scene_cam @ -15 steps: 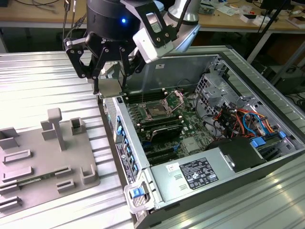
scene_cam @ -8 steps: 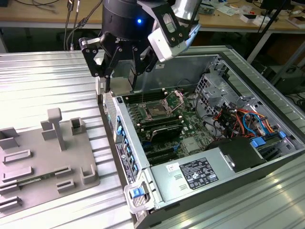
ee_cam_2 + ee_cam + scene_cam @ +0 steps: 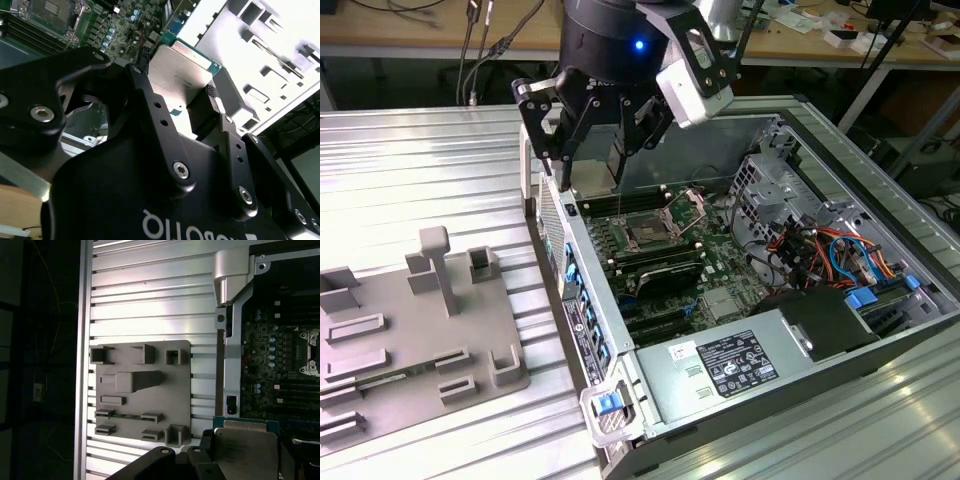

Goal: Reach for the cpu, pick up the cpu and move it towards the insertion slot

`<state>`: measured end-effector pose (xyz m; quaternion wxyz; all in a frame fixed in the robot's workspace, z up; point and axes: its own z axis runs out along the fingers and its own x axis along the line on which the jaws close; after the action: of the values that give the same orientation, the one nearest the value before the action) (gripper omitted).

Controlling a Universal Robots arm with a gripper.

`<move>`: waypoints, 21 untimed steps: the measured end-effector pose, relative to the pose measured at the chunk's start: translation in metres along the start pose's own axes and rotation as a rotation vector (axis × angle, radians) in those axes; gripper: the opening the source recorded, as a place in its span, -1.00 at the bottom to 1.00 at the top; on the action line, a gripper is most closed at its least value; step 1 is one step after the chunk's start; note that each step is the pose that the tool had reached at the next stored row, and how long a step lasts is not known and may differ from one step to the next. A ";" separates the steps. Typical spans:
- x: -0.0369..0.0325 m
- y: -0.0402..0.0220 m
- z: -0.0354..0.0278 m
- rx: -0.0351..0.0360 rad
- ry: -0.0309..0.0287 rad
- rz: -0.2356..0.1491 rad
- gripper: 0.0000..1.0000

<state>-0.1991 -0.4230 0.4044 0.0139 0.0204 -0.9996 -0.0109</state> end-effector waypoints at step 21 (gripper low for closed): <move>-0.0641 -0.0024 -0.0012 0.0000 -0.0006 0.000 0.10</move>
<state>-0.1350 -0.4228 0.4038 0.0136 0.0204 -0.9996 -0.0109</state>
